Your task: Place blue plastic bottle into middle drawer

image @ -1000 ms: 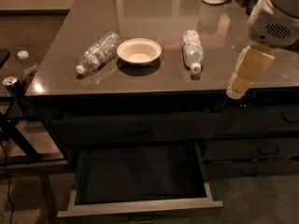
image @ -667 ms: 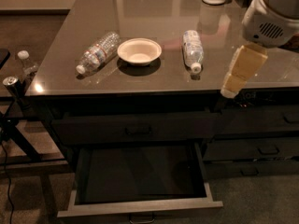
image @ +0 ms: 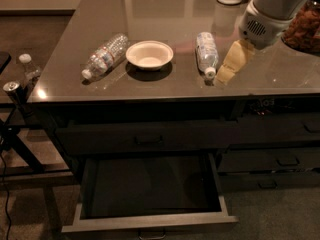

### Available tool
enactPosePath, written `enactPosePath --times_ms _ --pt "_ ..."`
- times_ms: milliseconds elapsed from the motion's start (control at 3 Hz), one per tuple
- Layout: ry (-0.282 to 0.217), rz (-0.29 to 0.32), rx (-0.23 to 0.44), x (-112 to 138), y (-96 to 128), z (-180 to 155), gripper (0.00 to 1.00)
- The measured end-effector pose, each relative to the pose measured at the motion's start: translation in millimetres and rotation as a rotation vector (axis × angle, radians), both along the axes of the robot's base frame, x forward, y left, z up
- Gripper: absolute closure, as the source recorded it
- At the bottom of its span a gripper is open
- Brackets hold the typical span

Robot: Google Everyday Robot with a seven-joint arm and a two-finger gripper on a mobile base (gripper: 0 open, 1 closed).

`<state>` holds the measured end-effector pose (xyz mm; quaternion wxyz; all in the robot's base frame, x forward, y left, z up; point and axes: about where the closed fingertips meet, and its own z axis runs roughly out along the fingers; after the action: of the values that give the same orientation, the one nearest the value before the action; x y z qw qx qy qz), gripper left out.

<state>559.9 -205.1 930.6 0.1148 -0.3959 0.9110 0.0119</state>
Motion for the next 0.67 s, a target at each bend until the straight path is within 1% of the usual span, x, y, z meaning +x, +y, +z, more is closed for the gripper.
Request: enactPosePath --times_ms 333,667 --pt "0.065 -0.113 0.007 27.8 -4.9 -16.9 0.00" --pt "0.046 -0.120 0.014 35.5 -4.1 -17.8 0.00"
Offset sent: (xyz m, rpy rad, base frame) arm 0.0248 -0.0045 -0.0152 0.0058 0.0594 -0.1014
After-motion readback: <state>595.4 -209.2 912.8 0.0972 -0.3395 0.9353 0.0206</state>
